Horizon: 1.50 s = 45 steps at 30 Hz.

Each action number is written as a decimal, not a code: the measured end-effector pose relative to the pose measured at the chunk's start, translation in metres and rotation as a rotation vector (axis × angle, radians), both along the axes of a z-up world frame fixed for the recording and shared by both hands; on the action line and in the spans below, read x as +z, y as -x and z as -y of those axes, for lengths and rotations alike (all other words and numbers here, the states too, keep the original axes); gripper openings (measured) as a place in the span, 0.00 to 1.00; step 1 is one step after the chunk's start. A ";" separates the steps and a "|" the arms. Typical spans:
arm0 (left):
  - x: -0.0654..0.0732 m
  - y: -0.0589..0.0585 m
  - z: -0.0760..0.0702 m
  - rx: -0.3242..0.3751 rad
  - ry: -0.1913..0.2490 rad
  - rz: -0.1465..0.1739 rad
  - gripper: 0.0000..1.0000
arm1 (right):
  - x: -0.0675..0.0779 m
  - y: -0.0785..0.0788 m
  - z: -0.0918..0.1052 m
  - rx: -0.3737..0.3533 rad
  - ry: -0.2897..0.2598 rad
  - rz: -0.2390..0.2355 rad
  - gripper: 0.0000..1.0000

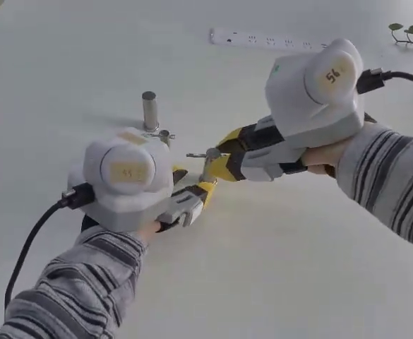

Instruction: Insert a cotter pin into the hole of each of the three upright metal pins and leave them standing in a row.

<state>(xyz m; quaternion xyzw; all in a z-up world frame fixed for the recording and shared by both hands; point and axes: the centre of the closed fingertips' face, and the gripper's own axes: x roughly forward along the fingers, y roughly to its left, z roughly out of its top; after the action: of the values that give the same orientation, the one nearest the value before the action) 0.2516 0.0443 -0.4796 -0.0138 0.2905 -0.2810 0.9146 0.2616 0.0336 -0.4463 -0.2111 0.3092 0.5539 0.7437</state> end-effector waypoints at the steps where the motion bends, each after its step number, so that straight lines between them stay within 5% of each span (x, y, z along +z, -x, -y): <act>1: -0.001 0.002 -0.002 -0.001 -0.008 -0.002 0.26 | 0.000 0.000 -0.001 0.006 -0.006 0.001 0.13; 5: 0.001 0.011 -0.009 -0.001 -0.025 -0.013 0.30 | -0.001 0.002 -0.004 0.008 -0.014 -0.010 0.12; 19: 0.028 0.021 -0.026 -0.004 -0.048 0.039 0.49 | -0.003 0.002 -0.004 0.042 -0.010 0.024 0.09; 24: 0.036 0.024 -0.029 0.004 -0.022 0.052 0.59 | -0.002 0.000 -0.003 0.013 -0.019 0.013 0.08; 35: 0.047 0.021 -0.033 0.019 0.005 0.084 0.80 | 0.000 -0.016 0.004 0.000 -0.003 0.029 0.08; 45: 0.050 0.015 -0.036 0.024 -0.001 0.114 0.89 | 0.000 -0.027 0.007 -0.014 0.013 0.034 0.08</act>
<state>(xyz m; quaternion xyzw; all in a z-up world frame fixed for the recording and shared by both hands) 0.2368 0.0802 -0.4293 -0.0007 0.2378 -0.2703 0.9329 0.2886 0.0261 -0.4459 -0.2230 0.3016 0.5429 0.7514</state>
